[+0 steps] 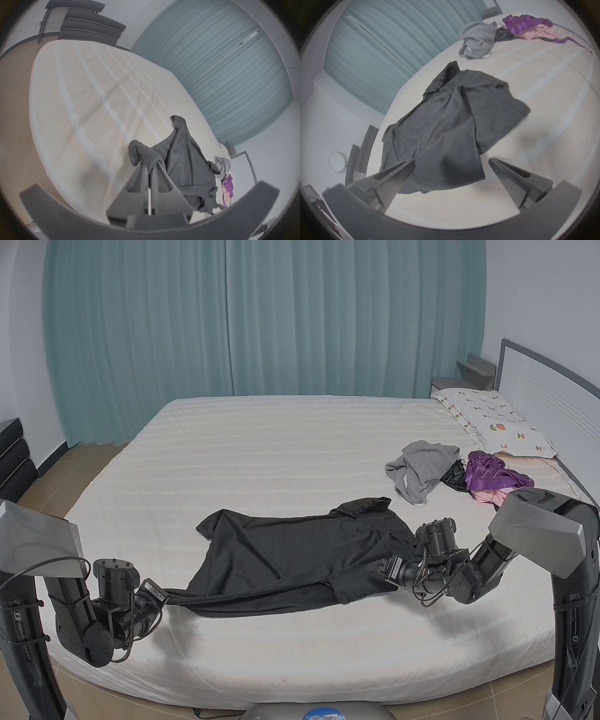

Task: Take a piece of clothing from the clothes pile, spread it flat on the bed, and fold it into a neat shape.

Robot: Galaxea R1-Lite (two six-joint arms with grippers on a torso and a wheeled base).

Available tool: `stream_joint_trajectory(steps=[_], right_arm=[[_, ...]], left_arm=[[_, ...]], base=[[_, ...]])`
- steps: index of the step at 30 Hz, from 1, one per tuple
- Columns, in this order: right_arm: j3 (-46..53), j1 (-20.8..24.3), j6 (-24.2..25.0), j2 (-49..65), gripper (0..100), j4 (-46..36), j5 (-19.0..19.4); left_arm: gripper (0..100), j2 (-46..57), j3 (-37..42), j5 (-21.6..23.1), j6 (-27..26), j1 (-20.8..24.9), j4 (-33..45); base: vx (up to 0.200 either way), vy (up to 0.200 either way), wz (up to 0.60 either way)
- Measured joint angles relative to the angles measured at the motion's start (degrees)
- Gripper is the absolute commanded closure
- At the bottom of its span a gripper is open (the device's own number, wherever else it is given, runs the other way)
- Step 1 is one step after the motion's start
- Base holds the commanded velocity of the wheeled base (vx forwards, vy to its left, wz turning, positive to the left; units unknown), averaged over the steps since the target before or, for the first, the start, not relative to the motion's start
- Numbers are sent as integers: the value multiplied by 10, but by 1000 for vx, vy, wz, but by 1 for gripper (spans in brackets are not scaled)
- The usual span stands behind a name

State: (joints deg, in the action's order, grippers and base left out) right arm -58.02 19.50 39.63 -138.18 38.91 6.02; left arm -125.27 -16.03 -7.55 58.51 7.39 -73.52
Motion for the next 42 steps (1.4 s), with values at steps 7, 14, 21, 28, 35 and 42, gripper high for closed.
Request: stream_joint_trajectory(steps=[7, 14, 21, 28, 35, 42], right_arm=[[-30, 1, 4, -21, 100, -40, 11], [-15, 1, 5, -13, 100, -40, 7], [45, -7, 5, 35, 100, -40, 9], [141, -31, 2, 112, 100, -39, 16], [269, -49, -10, 217, 100, -40, 42], [400, -55, -50, 299, 100, -39, 51]], left_arm=[[100, 0, 0, 0, 0, 0, 0], [100, 0, 0, 0, -1, 0, 0], [100, 3, 7, -1, -14, 1, -1], [100, 5, 24, -1, -57, 4, -1], [100, 16, 51, -1, -112, 5, -1], [100, 37, 98, -1, -180, 18, -1]], base=[[0, 0, 0], [0, 0, 0], [0, 0, 0], [0, 0, 0], [0, 0, 0], [0, 0, 0]])
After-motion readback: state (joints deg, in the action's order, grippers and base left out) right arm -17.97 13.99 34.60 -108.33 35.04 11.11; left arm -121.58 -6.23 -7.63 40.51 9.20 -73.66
